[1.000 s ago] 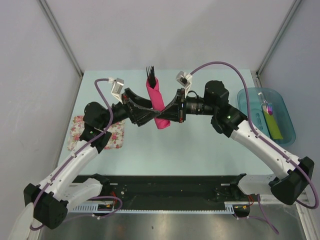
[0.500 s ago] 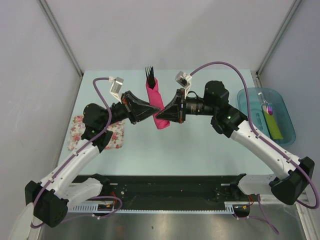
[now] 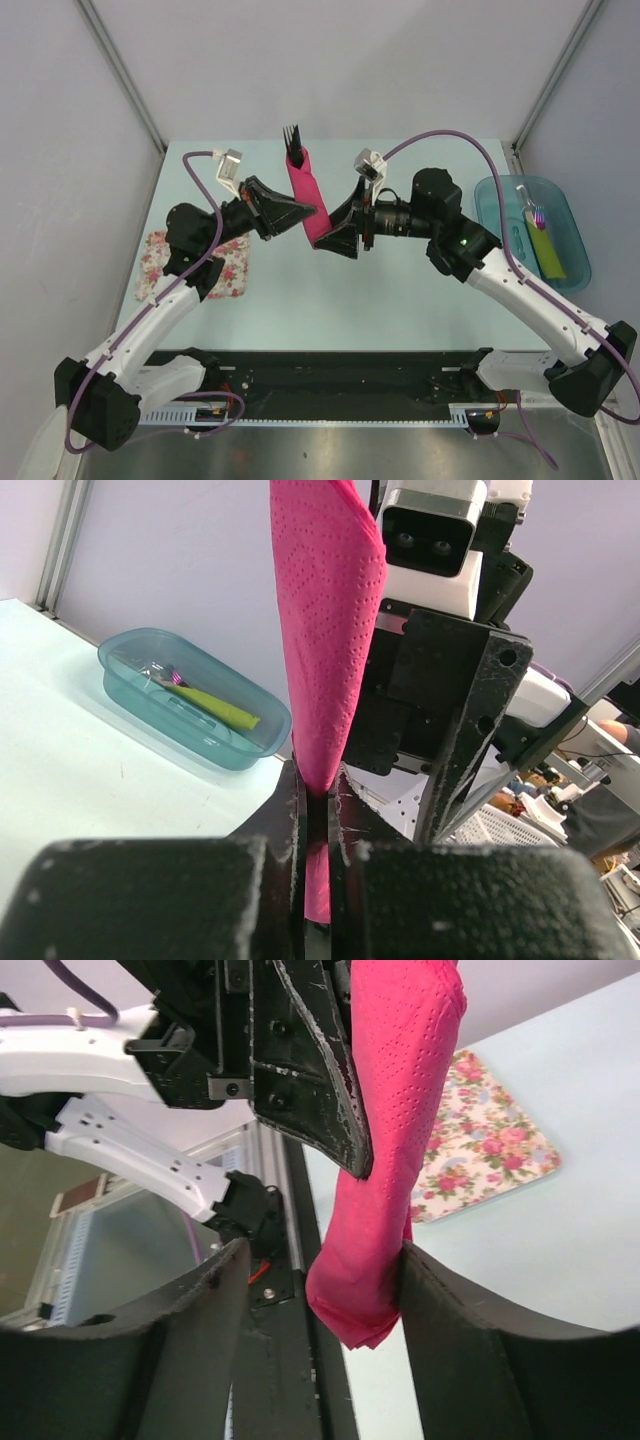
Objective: Place the utensils on the paper napkin and roll it up
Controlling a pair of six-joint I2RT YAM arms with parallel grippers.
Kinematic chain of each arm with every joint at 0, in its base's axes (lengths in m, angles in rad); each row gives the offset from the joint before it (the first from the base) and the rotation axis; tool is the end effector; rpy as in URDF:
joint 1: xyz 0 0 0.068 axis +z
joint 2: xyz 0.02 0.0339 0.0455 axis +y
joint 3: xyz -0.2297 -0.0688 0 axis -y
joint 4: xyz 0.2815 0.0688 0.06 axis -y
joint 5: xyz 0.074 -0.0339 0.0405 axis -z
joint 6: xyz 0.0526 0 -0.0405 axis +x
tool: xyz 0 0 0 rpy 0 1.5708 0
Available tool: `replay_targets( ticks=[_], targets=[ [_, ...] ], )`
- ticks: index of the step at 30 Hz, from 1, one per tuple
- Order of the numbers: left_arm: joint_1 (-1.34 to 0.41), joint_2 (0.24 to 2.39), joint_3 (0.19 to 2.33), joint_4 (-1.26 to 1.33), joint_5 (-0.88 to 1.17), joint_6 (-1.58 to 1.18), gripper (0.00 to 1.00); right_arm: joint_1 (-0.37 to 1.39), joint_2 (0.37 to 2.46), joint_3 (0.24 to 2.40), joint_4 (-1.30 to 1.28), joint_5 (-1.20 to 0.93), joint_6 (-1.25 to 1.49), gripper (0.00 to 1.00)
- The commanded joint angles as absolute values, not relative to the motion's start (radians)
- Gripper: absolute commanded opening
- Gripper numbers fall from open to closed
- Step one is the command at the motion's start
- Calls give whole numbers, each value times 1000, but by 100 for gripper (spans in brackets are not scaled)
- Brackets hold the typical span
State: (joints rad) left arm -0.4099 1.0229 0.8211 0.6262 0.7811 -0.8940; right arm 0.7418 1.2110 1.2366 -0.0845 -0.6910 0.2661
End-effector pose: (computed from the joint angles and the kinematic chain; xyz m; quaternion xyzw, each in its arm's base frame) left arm 0.2509 -0.1494 0.3578 0.1903 0.5635 -0.6355 0.4923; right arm 0.2231 0.2499 0.3889 -0.3871 0.6106 0.5275 0.4462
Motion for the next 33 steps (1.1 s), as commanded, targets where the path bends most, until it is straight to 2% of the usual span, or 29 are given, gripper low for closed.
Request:
replay_targets(
  ticks=[1,4,7,10,15,17,18,20,23,28,33],
  targets=[
    [-399,1012,865,719,732,-905,0,770,1190,1229,-138,-586,183,60],
    [-399,1012,868,716,726,-904,0,788,1198,1226,-149,-546,149,54],
    [-399,1015,876,715,721,-902,0,799,1207,1209,-167,-552,143,42],
    [-394,1017,880,715,715,-902,0,799,1209,1181,-143,-620,172,34],
    [-374,1020,888,732,712,-908,0,721,1239,1135,32,-853,434,24],
    [-368,1023,893,738,713,-908,0,687,1256,1112,115,-908,530,30],
    [-367,1022,894,739,713,-907,0,683,1261,1106,133,-917,585,41],
    [-365,1020,896,739,712,-905,0,677,1258,1120,95,-893,569,56],
    [-365,1020,893,735,713,-902,0,683,1243,1150,7,-818,471,63],
    [-365,1022,885,732,716,-897,0,730,1210,1184,-116,-654,313,66],
    [-365,1029,885,732,719,-888,0,749,1201,1232,-207,-454,223,80]
  ],
)
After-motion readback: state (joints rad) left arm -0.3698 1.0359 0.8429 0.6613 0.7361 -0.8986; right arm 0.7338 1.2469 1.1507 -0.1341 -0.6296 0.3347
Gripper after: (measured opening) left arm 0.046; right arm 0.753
